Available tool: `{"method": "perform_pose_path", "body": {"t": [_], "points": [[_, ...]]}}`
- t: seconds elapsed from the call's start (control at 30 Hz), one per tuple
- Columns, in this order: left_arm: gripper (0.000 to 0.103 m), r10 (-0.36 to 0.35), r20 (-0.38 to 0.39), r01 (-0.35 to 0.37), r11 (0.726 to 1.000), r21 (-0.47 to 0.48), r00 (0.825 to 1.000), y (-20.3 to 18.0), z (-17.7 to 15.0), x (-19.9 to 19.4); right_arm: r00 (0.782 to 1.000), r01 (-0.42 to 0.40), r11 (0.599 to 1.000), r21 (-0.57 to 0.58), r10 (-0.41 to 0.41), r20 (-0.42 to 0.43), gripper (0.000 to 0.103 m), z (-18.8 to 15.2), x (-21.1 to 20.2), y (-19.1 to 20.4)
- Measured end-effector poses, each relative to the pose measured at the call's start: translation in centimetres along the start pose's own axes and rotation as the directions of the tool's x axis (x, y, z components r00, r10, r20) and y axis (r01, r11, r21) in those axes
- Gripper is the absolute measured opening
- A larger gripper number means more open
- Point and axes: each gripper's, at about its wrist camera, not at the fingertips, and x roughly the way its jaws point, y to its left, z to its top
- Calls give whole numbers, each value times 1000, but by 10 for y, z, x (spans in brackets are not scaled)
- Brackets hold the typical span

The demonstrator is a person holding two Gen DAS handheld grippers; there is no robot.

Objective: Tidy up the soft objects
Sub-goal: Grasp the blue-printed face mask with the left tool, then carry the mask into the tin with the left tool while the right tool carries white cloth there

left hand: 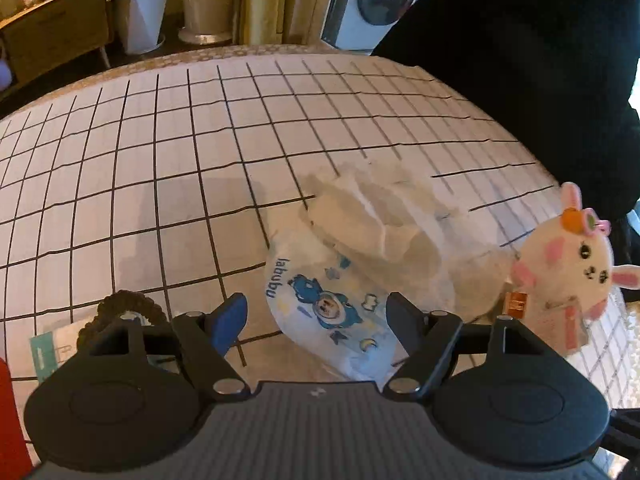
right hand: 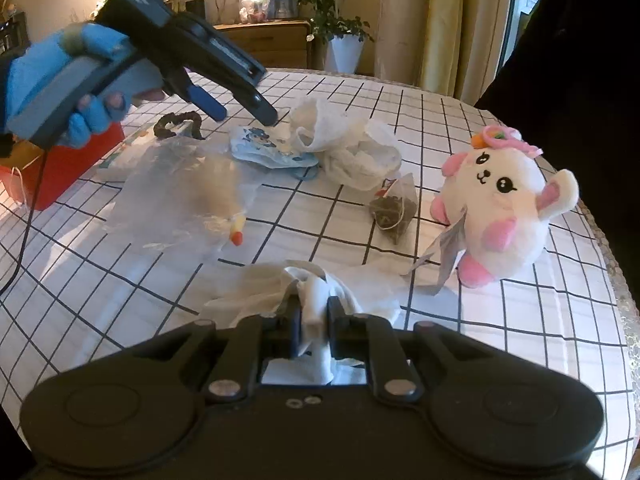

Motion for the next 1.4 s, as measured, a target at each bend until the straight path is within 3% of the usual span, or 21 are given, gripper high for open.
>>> {"method": "perform_pose_path", "body": {"t": [0.17, 0.23, 0.33, 0.4, 0.43, 0.5, 0.6, 0.87, 1.4], "points": [[76, 3, -1, -3, 1000, 22, 1000, -3, 0, 10, 1000, -7, 1000, -2, 7, -8, 14, -1, 5, 0], [70, 12, -7, -12, 999, 52, 1000, -8, 0, 13, 1000, -7, 1000, -5, 7, -9, 14, -1, 7, 0], [51, 34, -16, -32, 995, 90, 999, -14, -1, 18, 1000, -9, 1000, -8, 9, -11, 15, -1, 8, 0], [32, 46, -9, -45, 994, 98, 999, -16, -2, 19, 1000, -8, 1000, -10, 8, -12, 15, -1, 9, 0], [31, 50, -4, -49, 994, 100, 999, -16, -2, 18, 1000, -8, 1000, -11, 8, -12, 15, -1, 9, 0], [15, 51, 12, -52, 993, 109, 999, -15, -1, 16, 1000, -7, 1000, -11, 7, -12, 15, -1, 9, 0], [7, 47, 44, -52, 991, 122, 998, -16, 0, 9, 1000, -5, 1000, -9, 5, -13, 15, -1, 9, 1], [3, 16, 112, -29, 993, 113, 994, -14, 0, -20, 998, 44, 999, 31, -46, 41, 10, 0, -3, 4], [3, -22, 174, 2, 994, 113, 985, -12, -31, -120, 969, 47, 994, 100, -69, 236, 8, 28, -102, 19]]}}
